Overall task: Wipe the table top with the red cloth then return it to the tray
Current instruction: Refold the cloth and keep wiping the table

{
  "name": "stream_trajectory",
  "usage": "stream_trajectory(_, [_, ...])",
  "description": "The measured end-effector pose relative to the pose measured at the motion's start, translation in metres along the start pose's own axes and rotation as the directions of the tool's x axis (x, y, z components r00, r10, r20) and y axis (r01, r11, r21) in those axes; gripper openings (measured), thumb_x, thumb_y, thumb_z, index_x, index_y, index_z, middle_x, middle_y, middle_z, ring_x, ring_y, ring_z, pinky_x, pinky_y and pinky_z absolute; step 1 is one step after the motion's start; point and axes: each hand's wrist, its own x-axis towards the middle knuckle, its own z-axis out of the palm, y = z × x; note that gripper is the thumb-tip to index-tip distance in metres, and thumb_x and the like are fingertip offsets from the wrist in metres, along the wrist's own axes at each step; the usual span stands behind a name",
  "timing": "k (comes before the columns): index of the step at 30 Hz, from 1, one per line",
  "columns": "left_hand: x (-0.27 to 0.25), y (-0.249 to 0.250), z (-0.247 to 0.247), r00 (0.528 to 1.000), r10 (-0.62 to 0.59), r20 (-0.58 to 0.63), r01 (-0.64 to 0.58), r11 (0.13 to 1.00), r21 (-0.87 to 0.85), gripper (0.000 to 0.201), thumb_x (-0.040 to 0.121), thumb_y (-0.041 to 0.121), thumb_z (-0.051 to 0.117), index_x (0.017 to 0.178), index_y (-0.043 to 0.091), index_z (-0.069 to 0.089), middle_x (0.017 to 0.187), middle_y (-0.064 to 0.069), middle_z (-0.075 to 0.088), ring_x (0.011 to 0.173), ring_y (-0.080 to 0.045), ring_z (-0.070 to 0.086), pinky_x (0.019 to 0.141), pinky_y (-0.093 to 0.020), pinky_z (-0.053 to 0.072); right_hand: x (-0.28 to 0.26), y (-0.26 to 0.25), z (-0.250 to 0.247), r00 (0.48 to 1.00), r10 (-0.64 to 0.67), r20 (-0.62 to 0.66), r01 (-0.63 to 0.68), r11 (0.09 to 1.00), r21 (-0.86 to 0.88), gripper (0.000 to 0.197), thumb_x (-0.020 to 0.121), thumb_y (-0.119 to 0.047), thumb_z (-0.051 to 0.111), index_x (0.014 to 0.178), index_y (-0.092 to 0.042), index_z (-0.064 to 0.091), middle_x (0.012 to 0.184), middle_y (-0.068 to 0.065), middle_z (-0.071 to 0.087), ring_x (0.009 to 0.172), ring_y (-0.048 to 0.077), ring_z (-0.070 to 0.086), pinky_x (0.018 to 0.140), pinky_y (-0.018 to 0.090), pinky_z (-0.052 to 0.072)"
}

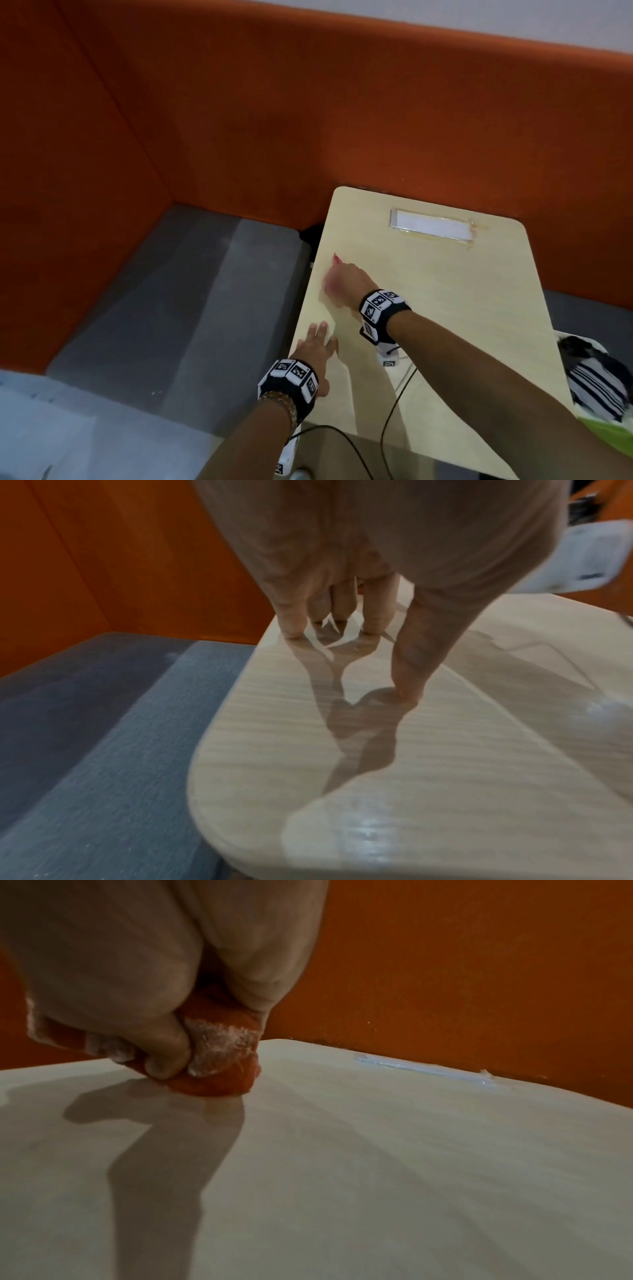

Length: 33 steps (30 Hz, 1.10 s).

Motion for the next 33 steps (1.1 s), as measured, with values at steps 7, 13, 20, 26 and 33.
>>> stream_trajectory(7, [0.003,-0.001,0.005,1.0,0.005,-0.013,-0.006,1.0,-0.012,0.096,0.087,0.025,0.062,0.153,0.02,-0.008,0.155,-0.008,-0.029,0.145,-0.03,-0.02,0.12,-0.046,0.005,-0.008,-0.004,0.003,1.0,-0.011,0.005,0.011,1.0,0.002,0.019,0.089,-0.004,0.055,0.092,-0.01,0.073,0.095,0.004,0.072,0.087,0.023,0.068,0.081,0.03,0.053])
stream_trajectory(13, [0.004,-0.002,0.004,1.0,0.017,-0.004,-0.017,1.0,-0.009,0.094,0.088,0.024,0.061,0.153,0.019,-0.007,0.156,-0.008,-0.028,0.145,-0.03,-0.021,0.121,-0.046,0.006,0.0,0.001,0.002,1.0,-0.013,-0.023,0.014,0.999,0.05,0.016,0.089,-0.006,0.057,0.093,-0.01,0.072,0.099,0.007,0.071,0.091,0.025,0.067,0.085,0.034,0.054])
stream_trajectory(20, [-0.003,-0.001,0.002,0.999,0.01,-0.04,-0.011,1.0,-0.014,0.094,0.087,0.021,0.061,0.153,0.019,-0.006,0.157,-0.009,-0.025,0.146,-0.029,-0.018,0.121,-0.046,0.008,-0.035,-0.002,0.007,0.999,0.025,0.032,-0.028,0.996,0.082,0.018,0.088,-0.007,0.059,0.101,-0.012,0.071,0.103,0.006,0.07,0.096,0.025,0.066,0.084,0.031,0.052])
stream_trajectory(26, [-0.022,0.009,0.018,0.999,0.007,-0.05,-0.008,1.0,-0.012,0.093,0.086,0.014,0.059,0.153,0.016,-0.005,0.158,-0.009,-0.02,0.147,-0.028,-0.012,0.119,-0.04,0.019,-0.121,-0.017,0.044,0.999,0.023,0.044,-0.029,0.988,0.151,0.03,0.084,-0.014,0.065,0.114,-0.014,0.067,0.12,0.006,0.061,0.11,0.023,0.056,0.094,0.031,0.047])
stream_trajectory(33, [-0.046,-0.011,-0.007,0.914,-0.171,-0.368,0.009,0.916,-0.402,0.048,0.092,0.008,0.049,0.138,0.02,0.048,0.131,-0.011,0.056,0.122,-0.026,0.052,0.104,-0.03,0.043,-0.109,-0.023,0.028,0.997,-0.032,0.071,0.023,0.992,0.122,0.026,0.088,-0.011,0.061,0.113,-0.011,0.07,0.116,0.008,0.065,0.107,0.023,0.059,0.094,0.031,0.047])
